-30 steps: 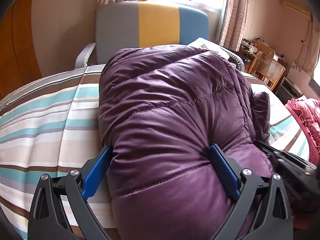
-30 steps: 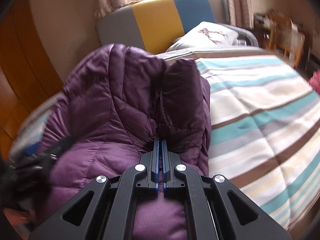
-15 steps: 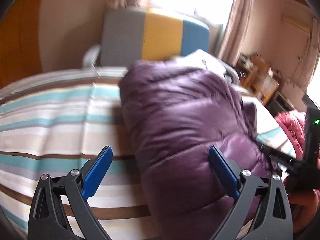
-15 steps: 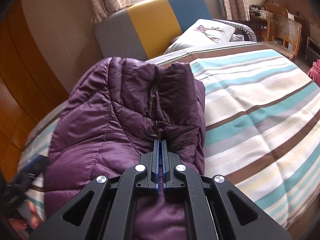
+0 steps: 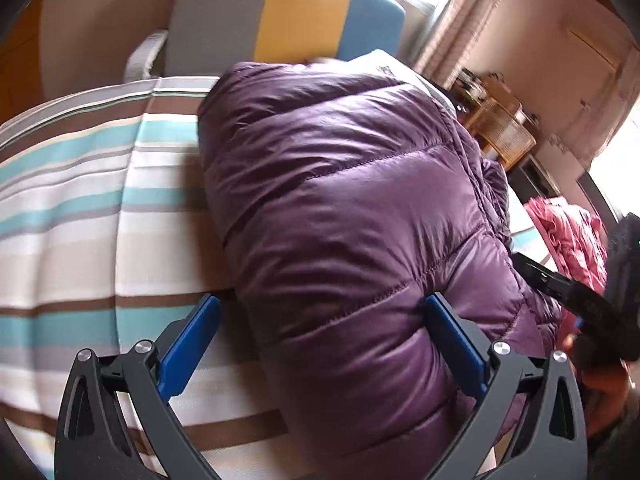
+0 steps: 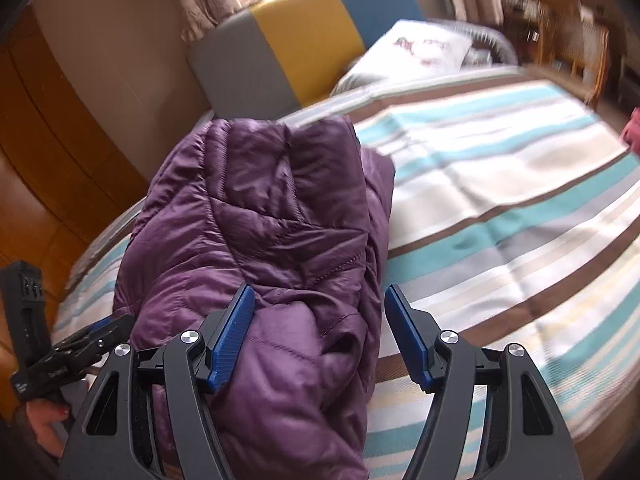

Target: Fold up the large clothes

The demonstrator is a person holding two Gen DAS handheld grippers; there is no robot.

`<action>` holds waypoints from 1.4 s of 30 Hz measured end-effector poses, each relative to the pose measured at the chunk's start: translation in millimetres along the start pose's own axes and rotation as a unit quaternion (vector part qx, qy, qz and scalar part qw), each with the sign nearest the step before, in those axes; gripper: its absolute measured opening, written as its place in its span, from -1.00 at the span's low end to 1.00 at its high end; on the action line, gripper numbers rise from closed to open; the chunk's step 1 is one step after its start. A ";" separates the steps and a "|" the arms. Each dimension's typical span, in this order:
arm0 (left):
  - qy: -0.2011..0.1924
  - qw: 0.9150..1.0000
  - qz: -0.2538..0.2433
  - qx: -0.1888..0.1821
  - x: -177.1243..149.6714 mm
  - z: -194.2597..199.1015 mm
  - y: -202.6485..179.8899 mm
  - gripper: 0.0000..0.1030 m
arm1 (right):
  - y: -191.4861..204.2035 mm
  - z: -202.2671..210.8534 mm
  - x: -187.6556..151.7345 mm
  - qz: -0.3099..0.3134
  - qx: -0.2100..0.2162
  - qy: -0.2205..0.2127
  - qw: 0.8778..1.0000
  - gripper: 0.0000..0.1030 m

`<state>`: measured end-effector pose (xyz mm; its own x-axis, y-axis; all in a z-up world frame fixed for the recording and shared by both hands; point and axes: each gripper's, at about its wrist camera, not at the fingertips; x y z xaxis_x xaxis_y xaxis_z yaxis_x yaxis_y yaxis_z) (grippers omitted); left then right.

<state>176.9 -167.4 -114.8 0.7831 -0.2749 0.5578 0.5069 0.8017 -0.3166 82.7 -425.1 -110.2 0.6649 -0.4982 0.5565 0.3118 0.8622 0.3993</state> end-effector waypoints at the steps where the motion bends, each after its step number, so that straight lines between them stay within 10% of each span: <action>1: 0.005 1.000 -0.004 -0.003 2.2 -1.3 0.1 0.97 | -5.4 -6.0 3.6 -0.007 0.009 0.009 1.000 0.30; 14: 0.040 0.993 0.056 -0.092 8.7 -35.1 18.7 0.97 | -49.4 -56.3 16.5 -0.083 0.119 0.063 0.987 0.28; 25: 0.013 0.998 -0.005 -0.069 16.6 -14.7 -6.7 0.34 | -30.2 -35.9 7.9 -0.066 0.139 0.015 0.988 -0.29; 42: -0.062 0.998 0.028 0.014 34.4 49.0 56.4 0.29 | 61.3 -77.3 26.1 -0.030 0.218 0.008 0.975 -0.32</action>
<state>214.9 -105.6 -75.8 0.7585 -0.1641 0.6306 0.4524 0.8291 -0.3284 171.6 -378.1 -127.5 0.6665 -0.5419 0.5120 0.0348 0.7086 0.7047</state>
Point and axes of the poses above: each gripper's, at about its wrist camera, not at the fingertips, and z roughly against the way its jaws point, y to its left, x to its top
